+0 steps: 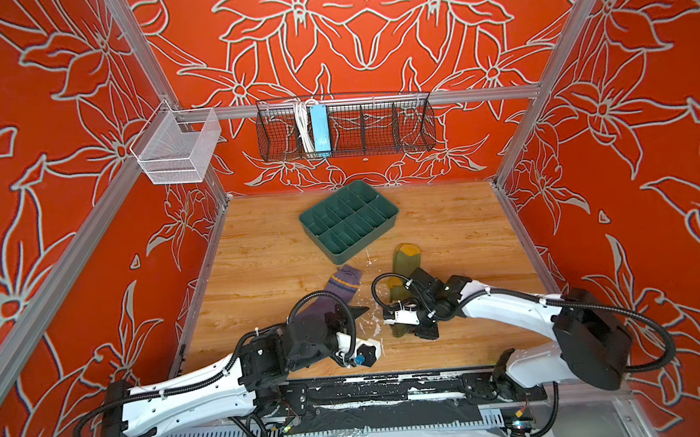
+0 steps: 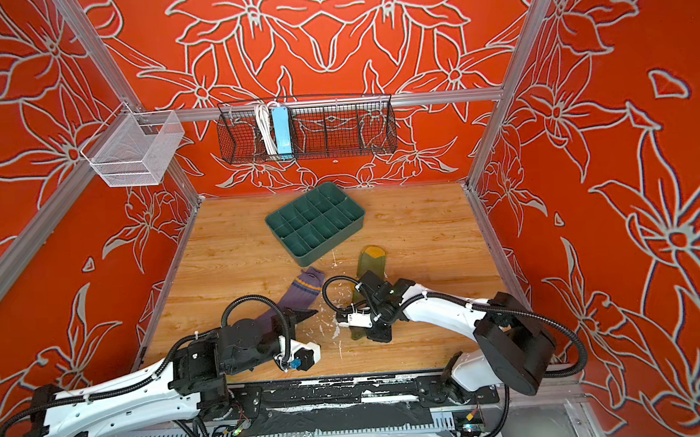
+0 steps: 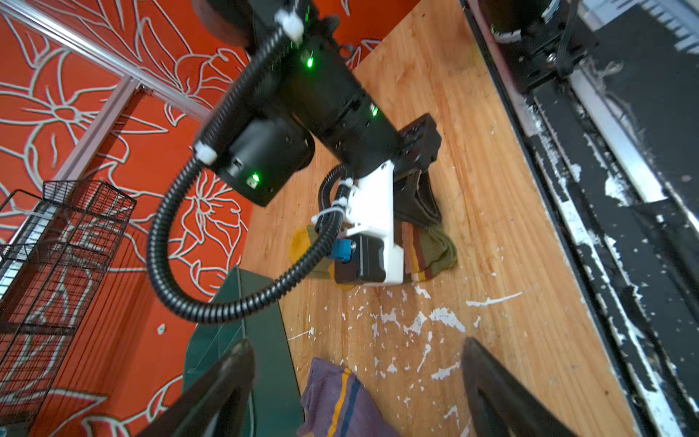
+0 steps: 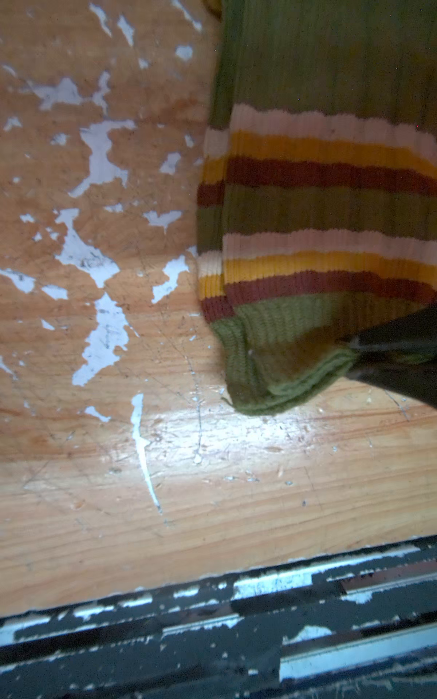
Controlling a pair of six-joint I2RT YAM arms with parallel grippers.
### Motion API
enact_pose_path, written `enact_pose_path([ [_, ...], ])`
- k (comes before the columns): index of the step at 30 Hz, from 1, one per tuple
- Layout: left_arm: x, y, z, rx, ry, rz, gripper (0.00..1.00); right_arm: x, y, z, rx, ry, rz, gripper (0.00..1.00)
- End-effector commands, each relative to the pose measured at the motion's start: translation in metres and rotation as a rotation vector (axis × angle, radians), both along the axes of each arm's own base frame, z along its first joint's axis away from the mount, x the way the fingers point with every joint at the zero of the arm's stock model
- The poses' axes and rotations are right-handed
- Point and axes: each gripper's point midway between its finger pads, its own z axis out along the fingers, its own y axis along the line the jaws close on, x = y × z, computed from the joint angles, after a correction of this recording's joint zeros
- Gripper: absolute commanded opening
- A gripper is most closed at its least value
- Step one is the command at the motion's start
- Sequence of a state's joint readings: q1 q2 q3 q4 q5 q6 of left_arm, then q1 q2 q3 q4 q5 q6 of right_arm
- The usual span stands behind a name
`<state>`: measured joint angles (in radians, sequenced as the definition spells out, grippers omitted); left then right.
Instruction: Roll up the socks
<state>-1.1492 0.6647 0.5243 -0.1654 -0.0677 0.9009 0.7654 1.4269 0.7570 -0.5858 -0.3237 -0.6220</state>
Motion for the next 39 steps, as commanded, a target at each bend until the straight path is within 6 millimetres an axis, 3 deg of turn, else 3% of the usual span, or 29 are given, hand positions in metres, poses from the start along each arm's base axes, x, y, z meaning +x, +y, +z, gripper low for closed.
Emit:
enact_pose_path([
  [1, -0.009, -0.001, 0.005, 0.055, -0.041, -0.079, 0.85, -0.014, 0.002, 0.004, 0.014, 0.152, -0.006, 0.0],
  [6, -0.003, -0.02, 0.014, 0.078, -0.152, -0.132, 0.81, -0.009, 0.0, 0.003, 0.003, 0.215, -0.025, 0.0],
  [13, -0.012, -0.049, -0.005, 0.05, -0.093, -0.199, 0.83, 0.0, -0.001, -0.003, -0.025, 0.279, -0.051, 0.0],
  [19, -0.033, -0.069, -0.031, 0.012, 0.017, -0.247, 0.82, 0.01, 0.001, -0.005, -0.028, 0.299, -0.077, 0.0],
  [23, -0.043, -0.077, -0.066, 0.043, 0.088, -0.241, 0.79, 0.013, 0.001, -0.006, -0.031, 0.309, -0.086, 0.0],
  [28, -0.029, -0.085, -0.091, 0.022, 0.186, -0.122, 0.75, 0.012, 0.001, -0.005, -0.027, 0.315, -0.082, 0.0],
  [39, 0.032, -0.111, -0.119, -0.024, 0.212, 0.147, 0.6, 0.014, 0.002, -0.001, -0.011, 0.295, -0.089, 0.0],
])
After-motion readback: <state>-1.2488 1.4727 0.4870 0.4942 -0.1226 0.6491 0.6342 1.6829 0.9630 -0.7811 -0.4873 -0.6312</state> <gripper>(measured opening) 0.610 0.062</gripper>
